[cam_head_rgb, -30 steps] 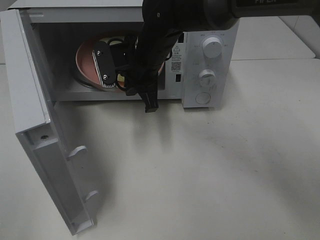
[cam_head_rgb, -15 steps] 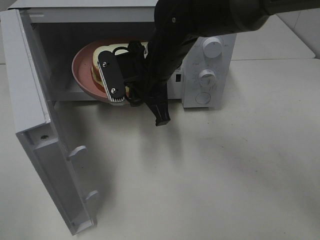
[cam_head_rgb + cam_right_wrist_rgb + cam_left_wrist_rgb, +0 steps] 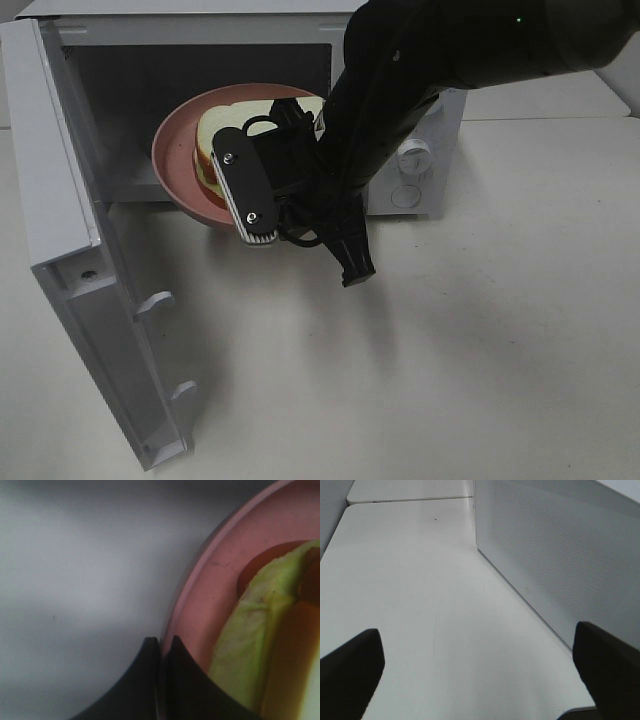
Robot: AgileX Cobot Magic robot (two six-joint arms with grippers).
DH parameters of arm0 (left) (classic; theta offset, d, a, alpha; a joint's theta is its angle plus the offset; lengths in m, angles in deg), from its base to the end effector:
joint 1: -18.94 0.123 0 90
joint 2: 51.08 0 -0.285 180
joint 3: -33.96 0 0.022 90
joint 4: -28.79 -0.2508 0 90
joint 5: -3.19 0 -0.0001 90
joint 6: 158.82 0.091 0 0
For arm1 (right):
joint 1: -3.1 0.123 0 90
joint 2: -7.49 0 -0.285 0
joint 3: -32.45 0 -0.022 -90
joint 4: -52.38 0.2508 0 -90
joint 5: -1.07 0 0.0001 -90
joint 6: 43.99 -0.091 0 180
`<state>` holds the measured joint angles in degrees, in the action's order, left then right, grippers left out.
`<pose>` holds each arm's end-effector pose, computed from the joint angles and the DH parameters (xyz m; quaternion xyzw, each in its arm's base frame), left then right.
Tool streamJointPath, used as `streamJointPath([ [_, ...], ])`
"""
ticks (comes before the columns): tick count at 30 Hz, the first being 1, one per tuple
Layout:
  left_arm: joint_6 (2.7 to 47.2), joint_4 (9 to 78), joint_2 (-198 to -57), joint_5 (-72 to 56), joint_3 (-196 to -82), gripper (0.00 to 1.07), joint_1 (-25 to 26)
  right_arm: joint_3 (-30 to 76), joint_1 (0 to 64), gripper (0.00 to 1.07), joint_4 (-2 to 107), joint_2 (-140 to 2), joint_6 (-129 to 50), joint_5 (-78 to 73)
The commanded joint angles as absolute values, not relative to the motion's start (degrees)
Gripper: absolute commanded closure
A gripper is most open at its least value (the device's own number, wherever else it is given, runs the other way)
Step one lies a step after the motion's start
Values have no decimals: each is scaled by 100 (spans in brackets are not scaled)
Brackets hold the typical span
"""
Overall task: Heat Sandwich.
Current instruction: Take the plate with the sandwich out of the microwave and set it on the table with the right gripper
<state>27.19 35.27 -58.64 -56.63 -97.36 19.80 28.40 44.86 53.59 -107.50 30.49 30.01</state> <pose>-0.0047 -0.0090 0.2785 0.0398 0.8460 -0.0247 0.5311 0.2967 0.2661 0.2016 -0.8122 0.5140 -0.0705 0.2667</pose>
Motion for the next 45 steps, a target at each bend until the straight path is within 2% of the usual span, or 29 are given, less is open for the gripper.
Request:
streamJointPath([
  [1,2685,3527,-5749,-5617,-9713,9,1985,2725,4549,107,5319,-10549,3084,2892],
  [14,2685,3527,-5749,-5617,-9713,9,1985,1356,4590,107,5336,-9518,3067,2886],
  [34,2685,3527,-5749,-5617,-9713,9,1985,-8,4590,107,5353,-8097,2992,2869],
  [45,2685,3527,-5749,-5617,-9713,9,1985,-747,4572,107,4872,-7386,1967,2892],
])
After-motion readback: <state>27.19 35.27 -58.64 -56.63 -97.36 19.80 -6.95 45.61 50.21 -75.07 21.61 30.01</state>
